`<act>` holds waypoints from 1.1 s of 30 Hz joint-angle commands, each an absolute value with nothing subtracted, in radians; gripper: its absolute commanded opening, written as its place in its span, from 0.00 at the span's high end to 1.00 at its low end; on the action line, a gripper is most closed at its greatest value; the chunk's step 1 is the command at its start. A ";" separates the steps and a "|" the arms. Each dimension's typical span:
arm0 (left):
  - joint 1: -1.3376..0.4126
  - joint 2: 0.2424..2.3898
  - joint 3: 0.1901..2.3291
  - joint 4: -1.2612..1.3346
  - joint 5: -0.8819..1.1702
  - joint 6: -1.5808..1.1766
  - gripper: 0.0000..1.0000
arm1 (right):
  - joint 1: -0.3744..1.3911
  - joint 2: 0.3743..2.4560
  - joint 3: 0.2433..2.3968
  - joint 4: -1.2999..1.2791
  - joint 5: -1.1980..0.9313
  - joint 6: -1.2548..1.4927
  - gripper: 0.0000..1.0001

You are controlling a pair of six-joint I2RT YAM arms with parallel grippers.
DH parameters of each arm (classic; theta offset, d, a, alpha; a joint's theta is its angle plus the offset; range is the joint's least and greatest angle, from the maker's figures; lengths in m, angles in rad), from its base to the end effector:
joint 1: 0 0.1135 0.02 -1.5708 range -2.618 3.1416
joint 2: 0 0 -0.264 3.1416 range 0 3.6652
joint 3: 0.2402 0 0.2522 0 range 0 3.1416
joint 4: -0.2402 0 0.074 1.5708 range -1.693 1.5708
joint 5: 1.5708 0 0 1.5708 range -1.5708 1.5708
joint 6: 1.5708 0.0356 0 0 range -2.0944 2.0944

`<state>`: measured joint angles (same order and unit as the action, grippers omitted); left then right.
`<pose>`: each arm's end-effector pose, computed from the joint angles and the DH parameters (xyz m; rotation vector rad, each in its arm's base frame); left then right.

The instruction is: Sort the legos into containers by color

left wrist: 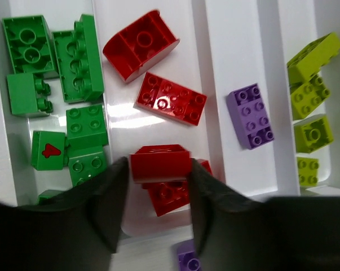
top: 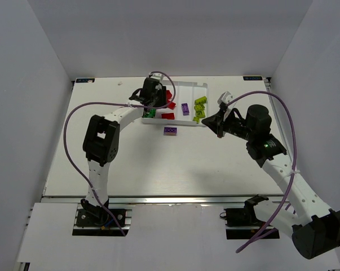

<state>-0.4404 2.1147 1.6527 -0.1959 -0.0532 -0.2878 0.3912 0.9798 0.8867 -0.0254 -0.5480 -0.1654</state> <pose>0.4434 -0.2069 0.2169 0.1421 2.2446 -0.3373 0.2019 0.1033 0.3573 -0.8546 1.4826 0.6298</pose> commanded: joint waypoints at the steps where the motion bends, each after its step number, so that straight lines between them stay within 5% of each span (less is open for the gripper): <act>1: -0.443 2.091 1.697 -0.221 -0.075 -0.296 0.41 | 0.388 0.985 0.885 0.025 -0.529 -0.190 1.00; 4: -0.451 2.080 1.700 -0.235 -0.078 -0.285 0.29 | 0.388 0.997 0.887 0.025 -0.512 -0.201 1.00; 9: -0.469 2.016 1.713 -0.274 -0.071 -0.244 0.25 | 0.387 1.031 0.887 0.023 -0.439 -0.288 1.00; 12: -0.491 1.951 1.743 -0.363 -0.095 -0.194 0.25 | 0.376 1.068 0.903 0.002 -0.425 -0.317 0.87; 14: -0.500 1.896 1.717 -0.402 -0.080 -0.176 0.32 | 0.359 1.095 0.929 -0.040 -0.408 -0.324 0.70; 17: -0.503 1.722 1.515 -0.303 -0.003 -0.169 0.62 | 0.316 1.141 0.966 -0.086 -0.387 -0.324 0.48; 20: -0.503 1.544 1.272 -0.152 0.084 -0.207 0.84 | 0.284 1.196 0.991 -0.118 -0.376 -0.330 0.24; 21: -0.503 1.479 1.199 -0.111 0.118 -0.221 0.85 | 0.282 1.215 0.997 -0.130 -0.341 -0.336 0.19; 23: -0.503 1.436 1.169 -0.109 0.135 -0.216 0.80 | 0.281 1.280 1.015 -0.127 -0.281 -0.328 0.18; 27: -0.503 1.346 1.134 -0.117 0.109 -0.196 0.53 | 0.276 1.405 1.051 -0.100 -0.048 -0.175 0.17; 33: -0.503 1.238 1.051 -0.054 0.064 -0.179 0.49 | 0.270 1.557 1.106 -0.081 0.159 0.259 0.17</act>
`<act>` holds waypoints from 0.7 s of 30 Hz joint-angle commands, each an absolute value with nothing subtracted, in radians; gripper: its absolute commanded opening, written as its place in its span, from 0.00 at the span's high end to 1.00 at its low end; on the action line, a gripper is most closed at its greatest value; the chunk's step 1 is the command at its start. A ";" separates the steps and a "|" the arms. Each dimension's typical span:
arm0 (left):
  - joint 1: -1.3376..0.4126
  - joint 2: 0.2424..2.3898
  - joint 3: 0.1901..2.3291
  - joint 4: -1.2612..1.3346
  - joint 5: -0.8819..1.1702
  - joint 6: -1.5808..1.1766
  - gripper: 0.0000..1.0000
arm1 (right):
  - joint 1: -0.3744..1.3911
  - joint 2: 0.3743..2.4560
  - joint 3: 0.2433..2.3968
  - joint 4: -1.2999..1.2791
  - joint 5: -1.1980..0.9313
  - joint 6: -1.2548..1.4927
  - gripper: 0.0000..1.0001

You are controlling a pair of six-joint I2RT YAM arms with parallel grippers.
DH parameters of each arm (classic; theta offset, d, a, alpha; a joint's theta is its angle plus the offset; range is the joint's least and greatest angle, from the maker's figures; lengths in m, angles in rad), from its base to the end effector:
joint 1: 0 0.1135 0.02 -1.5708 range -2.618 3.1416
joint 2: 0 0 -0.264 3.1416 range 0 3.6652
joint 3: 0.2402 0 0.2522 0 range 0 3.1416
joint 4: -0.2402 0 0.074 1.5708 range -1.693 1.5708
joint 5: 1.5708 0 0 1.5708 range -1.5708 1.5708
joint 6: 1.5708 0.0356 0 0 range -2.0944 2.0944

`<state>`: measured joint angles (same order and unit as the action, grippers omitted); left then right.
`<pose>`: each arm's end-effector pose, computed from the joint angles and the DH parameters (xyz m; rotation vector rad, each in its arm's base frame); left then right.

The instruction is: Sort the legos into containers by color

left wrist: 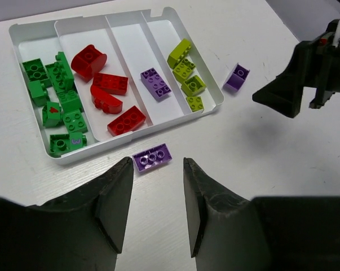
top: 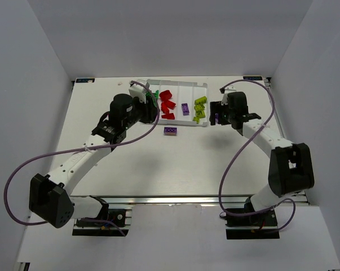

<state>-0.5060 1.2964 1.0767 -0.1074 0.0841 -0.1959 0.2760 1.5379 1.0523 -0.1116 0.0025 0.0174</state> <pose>0.2647 -0.1501 0.3376 0.3564 1.9025 -0.5531 0.3335 0.0944 0.2545 -0.2787 2.1547 0.1654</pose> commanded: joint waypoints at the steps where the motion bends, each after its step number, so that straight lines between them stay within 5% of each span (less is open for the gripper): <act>1: -0.503 1.232 1.043 -0.048 0.060 -0.178 0.49 | 0.271 1.592 1.114 -0.081 0.175 0.279 0.17; 21: -0.503 1.267 1.046 -0.061 0.046 -0.156 0.49 | 0.212 2.011 1.536 -0.318 0.382 0.485 0.20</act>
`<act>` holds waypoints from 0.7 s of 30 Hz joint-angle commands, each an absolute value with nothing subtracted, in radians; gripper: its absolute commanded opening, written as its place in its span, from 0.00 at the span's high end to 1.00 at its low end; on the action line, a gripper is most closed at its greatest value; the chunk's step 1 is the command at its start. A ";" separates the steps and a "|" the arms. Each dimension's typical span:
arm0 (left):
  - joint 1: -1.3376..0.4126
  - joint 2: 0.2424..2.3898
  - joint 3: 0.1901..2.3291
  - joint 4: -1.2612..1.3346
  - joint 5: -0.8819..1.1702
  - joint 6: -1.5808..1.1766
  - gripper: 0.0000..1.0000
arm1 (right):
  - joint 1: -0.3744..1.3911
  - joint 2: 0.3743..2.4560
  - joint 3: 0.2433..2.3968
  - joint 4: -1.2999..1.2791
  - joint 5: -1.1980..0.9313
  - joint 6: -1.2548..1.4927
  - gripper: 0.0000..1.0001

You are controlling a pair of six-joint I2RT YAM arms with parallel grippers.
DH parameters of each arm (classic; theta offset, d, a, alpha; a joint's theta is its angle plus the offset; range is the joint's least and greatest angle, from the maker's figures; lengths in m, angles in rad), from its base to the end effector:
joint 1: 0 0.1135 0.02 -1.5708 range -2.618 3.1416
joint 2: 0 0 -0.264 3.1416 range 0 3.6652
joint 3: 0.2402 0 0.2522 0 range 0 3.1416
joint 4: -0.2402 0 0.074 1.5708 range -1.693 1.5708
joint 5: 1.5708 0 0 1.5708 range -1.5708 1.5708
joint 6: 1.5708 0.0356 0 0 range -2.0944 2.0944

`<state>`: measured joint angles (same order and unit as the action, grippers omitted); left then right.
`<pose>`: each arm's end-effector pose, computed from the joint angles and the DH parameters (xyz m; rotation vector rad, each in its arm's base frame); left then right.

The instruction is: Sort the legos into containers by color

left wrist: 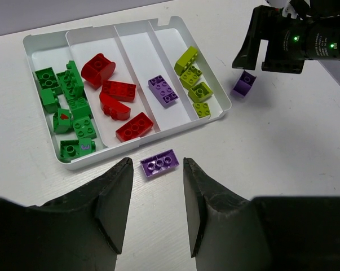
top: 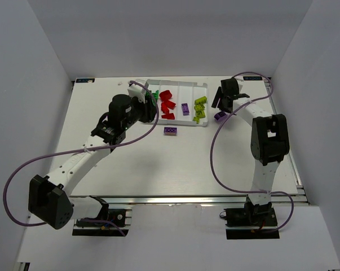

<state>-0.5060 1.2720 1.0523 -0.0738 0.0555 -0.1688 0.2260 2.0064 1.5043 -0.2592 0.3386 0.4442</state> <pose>0.2608 -0.1468 0.3393 0.3567 1.8624 -0.5156 0.4440 0.0900 0.2133 0.4131 2.2420 -0.0467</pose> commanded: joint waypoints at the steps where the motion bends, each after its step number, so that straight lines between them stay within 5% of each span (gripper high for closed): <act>1: -0.503 1.270 1.046 -0.061 0.045 -0.155 0.49 | 0.209 2.003 1.526 -0.301 0.379 0.488 0.20; 19: -0.503 1.269 1.046 -0.063 0.052 -0.152 0.49 | 0.178 2.082 1.543 -0.377 0.279 0.514 0.24; 21: -0.503 1.266 1.046 -0.063 0.054 -0.152 0.49 | 0.173 2.077 1.534 -0.359 0.270 0.514 0.31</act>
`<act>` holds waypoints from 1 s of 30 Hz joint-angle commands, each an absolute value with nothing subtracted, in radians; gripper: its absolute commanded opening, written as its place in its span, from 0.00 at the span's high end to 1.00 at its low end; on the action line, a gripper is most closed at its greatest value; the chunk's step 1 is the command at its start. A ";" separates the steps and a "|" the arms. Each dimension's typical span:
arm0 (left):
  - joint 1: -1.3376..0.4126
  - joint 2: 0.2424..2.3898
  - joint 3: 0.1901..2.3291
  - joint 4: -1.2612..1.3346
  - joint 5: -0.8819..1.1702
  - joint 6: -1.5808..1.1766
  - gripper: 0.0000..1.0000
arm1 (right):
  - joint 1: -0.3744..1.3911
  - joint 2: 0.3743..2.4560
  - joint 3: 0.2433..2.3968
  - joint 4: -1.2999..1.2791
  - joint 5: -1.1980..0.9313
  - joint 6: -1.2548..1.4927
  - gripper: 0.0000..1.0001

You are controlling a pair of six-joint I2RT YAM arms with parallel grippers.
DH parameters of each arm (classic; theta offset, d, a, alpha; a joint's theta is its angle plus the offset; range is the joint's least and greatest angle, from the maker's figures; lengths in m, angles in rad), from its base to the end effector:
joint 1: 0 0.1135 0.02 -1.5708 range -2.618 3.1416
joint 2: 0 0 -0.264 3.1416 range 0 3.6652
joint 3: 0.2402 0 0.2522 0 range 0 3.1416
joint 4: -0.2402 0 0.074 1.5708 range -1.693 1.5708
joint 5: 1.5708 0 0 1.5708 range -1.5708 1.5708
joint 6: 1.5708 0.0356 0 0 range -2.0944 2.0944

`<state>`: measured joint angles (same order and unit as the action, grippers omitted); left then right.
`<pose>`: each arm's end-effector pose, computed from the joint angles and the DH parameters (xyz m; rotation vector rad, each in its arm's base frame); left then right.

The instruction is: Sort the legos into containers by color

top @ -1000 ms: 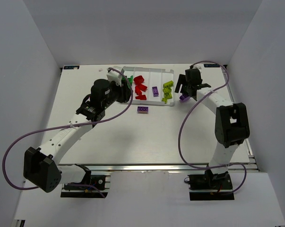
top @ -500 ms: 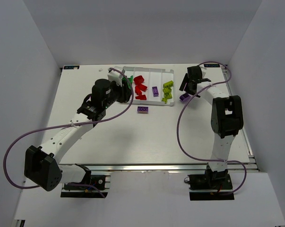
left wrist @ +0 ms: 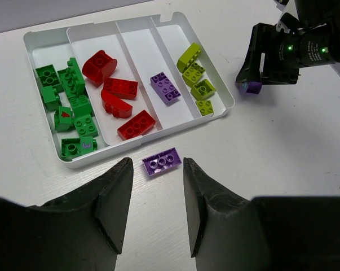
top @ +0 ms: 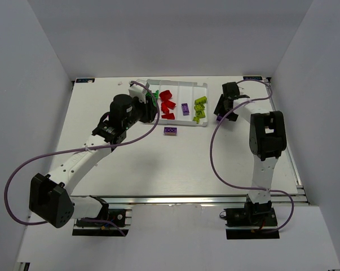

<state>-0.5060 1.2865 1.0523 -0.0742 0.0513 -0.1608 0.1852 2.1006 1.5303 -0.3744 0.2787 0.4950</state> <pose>0.2637 -0.1482 0.3352 0.3633 1.8753 -0.5031 0.4494 0.0742 0.1719 0.4904 2.4156 -0.0597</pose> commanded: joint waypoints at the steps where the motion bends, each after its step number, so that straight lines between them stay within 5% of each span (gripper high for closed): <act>1: -0.503 1.266 1.046 -0.063 0.054 -0.152 0.49 | 0.170 2.077 1.523 -0.347 0.221 0.493 0.36; 5: -0.503 1.264 1.046 -0.063 0.054 -0.152 0.49 | 0.140 2.092 1.510 -0.333 0.086 0.473 0.60; 10: -0.503 1.262 1.046 -0.064 0.054 -0.152 0.49 | 0.104 2.031 1.389 -0.179 -0.036 0.449 0.71; 14: -0.503 1.259 1.046 -0.063 0.054 -0.152 0.49 | 0.098 1.945 1.315 -0.114 -0.045 0.430 0.96; 21: -0.503 1.256 1.045 -0.064 0.054 -0.152 0.49 | 0.121 1.783 1.218 0.099 -0.092 0.280 1.00; 30: -0.503 1.262 1.040 -0.069 0.028 -0.140 0.49 | 0.366 1.793 1.308 0.189 -0.124 -0.049 1.00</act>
<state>-0.5060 1.2865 1.0523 -0.0746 0.0444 -0.1539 0.3038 1.7706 1.2369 0.1165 -0.1059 0.1051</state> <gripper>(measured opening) 0.507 0.433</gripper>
